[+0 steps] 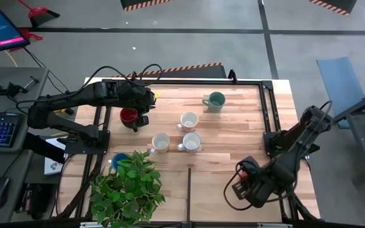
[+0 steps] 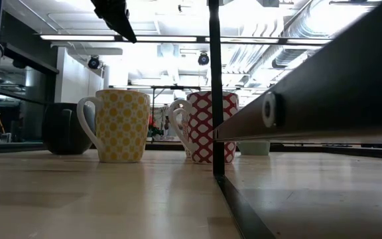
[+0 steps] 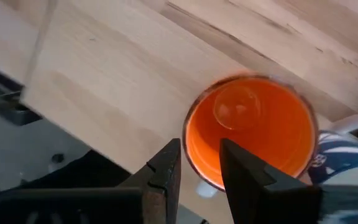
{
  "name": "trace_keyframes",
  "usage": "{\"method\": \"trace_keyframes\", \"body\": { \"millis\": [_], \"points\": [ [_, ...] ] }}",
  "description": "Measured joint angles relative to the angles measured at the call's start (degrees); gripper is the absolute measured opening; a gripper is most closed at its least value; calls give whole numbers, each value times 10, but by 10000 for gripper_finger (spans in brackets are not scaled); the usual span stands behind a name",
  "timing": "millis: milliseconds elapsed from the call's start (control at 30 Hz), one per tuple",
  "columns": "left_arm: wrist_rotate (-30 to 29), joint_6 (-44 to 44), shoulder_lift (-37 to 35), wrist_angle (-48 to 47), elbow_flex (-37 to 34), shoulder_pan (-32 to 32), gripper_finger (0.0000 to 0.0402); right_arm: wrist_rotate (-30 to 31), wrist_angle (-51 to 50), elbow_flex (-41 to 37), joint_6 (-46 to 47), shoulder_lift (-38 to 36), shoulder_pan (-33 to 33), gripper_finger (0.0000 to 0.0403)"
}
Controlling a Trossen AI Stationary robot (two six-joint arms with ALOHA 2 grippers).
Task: Place coffee mugs
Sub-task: Move the black mug to the left of the orange patterned mug
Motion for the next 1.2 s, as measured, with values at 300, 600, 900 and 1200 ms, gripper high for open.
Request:
{"method": "trace_keyframes", "body": {
  "millis": [300,600,900,1200],
  "points": [
    [0,-1,0,0,0,0,47,198,22,0,-181,-70,-41,90],
    [-4,-65,0,0,0,0,47,339,-17,0,-401,-102,-177,90],
    [-20,-126,0,-34,0,1,47,359,-149,0,-490,-102,-356,90],
    [-24,-264,0,-188,0,46,57,357,-94,-93,-557,-137,-470,90]
  ]
}}
